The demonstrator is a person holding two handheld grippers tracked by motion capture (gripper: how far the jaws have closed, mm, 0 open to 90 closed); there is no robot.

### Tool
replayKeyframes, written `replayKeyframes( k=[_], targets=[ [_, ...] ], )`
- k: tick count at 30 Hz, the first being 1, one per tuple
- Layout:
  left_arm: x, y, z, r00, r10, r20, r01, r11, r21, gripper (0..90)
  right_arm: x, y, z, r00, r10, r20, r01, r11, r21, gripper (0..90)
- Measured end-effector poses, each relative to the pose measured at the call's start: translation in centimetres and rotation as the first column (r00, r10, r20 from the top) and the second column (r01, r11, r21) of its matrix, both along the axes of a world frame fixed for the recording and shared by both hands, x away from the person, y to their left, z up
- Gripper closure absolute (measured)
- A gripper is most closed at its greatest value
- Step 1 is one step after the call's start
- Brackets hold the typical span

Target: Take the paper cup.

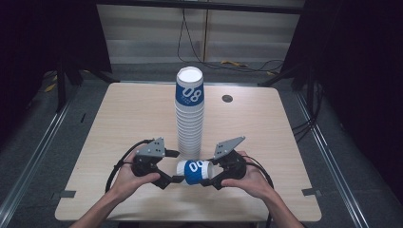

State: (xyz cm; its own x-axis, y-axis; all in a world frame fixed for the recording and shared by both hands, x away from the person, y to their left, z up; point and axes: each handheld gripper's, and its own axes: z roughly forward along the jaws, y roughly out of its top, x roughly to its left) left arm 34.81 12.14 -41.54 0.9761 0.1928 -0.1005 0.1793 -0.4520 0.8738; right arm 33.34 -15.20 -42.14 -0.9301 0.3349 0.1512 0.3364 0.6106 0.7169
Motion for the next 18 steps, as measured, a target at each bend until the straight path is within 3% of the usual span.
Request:
replayKeyframes(
  k=[7,10,18],
  targets=[
    [0.2,0.4,-0.5,0.9998,0.016,-0.014,-0.016,0.9994,-0.032,16.2,-0.1,-0.8,-0.3,0.9991,-0.038,0.020,0.036,0.9958,0.084,29.2],
    [0.2,0.4,-0.6,0.9996,0.009,-0.027,-0.010,0.9991,-0.041,16.2,0.0,-1.3,-0.5,0.9988,-0.049,0.003,0.048,0.9899,0.133,29.2],
    [0.4,0.8,-0.8,0.9989,0.014,-0.045,-0.018,0.9947,-0.101,16.1,-0.1,-1.6,-1.0,0.9977,-0.068,-0.005,0.067,0.9778,0.198,29.2]
  ],
)
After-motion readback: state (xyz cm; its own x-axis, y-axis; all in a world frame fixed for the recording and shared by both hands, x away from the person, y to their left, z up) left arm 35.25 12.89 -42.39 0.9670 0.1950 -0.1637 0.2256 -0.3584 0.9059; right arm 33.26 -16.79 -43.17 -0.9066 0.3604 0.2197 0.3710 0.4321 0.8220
